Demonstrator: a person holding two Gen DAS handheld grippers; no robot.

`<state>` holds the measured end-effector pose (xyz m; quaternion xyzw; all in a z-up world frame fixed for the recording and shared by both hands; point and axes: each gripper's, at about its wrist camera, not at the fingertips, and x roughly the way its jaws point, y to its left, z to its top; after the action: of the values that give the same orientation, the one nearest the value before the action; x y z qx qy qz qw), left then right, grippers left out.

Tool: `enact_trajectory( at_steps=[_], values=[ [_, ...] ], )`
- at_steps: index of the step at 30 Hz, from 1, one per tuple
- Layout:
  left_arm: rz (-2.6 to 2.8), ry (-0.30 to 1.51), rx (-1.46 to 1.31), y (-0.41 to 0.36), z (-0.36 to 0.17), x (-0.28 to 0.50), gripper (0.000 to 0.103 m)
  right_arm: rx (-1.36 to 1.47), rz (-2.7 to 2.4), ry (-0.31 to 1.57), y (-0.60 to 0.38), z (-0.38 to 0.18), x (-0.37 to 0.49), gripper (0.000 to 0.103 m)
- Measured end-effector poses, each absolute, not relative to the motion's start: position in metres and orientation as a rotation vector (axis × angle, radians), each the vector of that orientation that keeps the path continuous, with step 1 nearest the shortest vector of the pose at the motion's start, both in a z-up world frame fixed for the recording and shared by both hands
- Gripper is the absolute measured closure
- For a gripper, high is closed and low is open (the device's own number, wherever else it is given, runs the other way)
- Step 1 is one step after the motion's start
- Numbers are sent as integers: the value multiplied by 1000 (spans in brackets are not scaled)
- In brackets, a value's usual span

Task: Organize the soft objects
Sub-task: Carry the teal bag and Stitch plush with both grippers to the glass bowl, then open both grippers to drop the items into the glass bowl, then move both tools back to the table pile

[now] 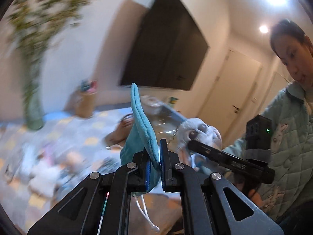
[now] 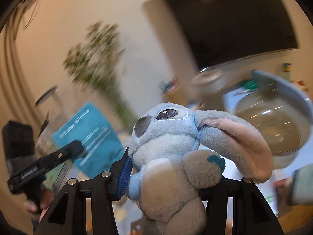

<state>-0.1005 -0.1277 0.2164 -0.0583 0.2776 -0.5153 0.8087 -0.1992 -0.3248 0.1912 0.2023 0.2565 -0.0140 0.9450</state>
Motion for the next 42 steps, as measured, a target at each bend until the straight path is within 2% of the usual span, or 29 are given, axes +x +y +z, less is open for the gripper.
enact_trajectory(
  at_steps=[7, 17, 18, 19, 21, 26, 29, 32, 34, 42],
  values=[
    [-1286, 596, -92, -250, 251, -103, 98, 505, -353, 390, -425, 222, -212, 51],
    [-1264, 630, 111, -406, 211, -86, 96, 707, -567, 545, -551, 168, -165, 49],
    [-1231, 622, 156, -419, 202, -84, 89, 730, -568, 569, -561, 160, -160, 43],
    [-1202, 628, 184, -425, 195, -81, 75, 756, -560, 587, -570, 152, -159, 34],
    [-1210, 681, 206, -435, 178, -78, 68, 804, -548, 628, -579, 135, -163, 33],
    [-1232, 726, 214, -425, 166, -86, 68, 828, -512, 677, -567, 122, -185, 33],
    [-1224, 669, 223, -404, 178, -100, 65, 792, -475, 677, -547, 132, -195, 33],
    [-1208, 616, 191, -370, 197, -113, 54, 729, -450, 651, -523, 152, -207, 32],
    [-1181, 576, 160, -340, 210, -118, 38, 686, -447, 619, -505, 168, -216, 26],
    [-1016, 492, 84, -199, 237, -118, 26, 533, -324, 538, -424, 218, -229, 17]
  ],
)
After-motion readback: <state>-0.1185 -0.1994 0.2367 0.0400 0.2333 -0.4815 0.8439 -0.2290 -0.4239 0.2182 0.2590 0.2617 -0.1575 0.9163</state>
